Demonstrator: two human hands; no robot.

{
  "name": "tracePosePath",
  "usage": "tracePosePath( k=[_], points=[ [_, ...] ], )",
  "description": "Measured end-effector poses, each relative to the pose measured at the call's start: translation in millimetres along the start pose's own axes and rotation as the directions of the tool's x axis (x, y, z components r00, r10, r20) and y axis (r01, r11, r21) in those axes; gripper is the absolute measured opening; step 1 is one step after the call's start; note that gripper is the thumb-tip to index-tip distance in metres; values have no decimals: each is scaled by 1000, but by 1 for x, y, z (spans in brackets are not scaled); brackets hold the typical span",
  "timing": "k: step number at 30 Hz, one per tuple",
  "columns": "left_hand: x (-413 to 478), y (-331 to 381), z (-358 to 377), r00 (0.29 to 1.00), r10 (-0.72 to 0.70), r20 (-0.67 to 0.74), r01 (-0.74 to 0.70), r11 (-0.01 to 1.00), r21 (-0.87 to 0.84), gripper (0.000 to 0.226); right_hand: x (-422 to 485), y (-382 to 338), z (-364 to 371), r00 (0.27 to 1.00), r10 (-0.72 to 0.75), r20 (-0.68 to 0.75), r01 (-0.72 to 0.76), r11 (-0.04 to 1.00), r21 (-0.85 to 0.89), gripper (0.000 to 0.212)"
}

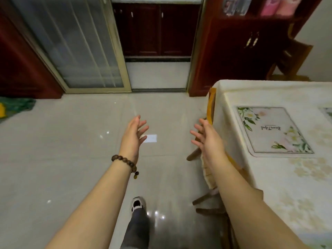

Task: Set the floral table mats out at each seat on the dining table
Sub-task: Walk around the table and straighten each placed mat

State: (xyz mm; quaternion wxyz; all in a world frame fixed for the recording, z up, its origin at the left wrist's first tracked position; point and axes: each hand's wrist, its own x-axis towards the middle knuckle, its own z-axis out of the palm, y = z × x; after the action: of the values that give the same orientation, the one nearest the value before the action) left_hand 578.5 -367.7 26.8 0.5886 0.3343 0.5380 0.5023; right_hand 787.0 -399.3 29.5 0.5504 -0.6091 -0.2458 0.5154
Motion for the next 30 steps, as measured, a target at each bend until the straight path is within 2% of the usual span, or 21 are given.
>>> tracePosePath(
  k=[8,15,23,30],
  points=[
    [88,12,-66,996,-70,-51,71,997,18,31,68,25,101,994,105,2,-104,991,-82,41],
    [164,34,-93,995,-98,-10,99,993,70,36,120,28,156,992,107,-60,-113,987,-110,37],
    [223,36,-62,978,-191,87,185,980,73,33,159,23,156,977,133,-165,-144,988,-58,39],
    [282,30,18,952,-240,191,214,966,144,40,222,5,124,958,104,-266,-96,994,42,43]
  ],
)
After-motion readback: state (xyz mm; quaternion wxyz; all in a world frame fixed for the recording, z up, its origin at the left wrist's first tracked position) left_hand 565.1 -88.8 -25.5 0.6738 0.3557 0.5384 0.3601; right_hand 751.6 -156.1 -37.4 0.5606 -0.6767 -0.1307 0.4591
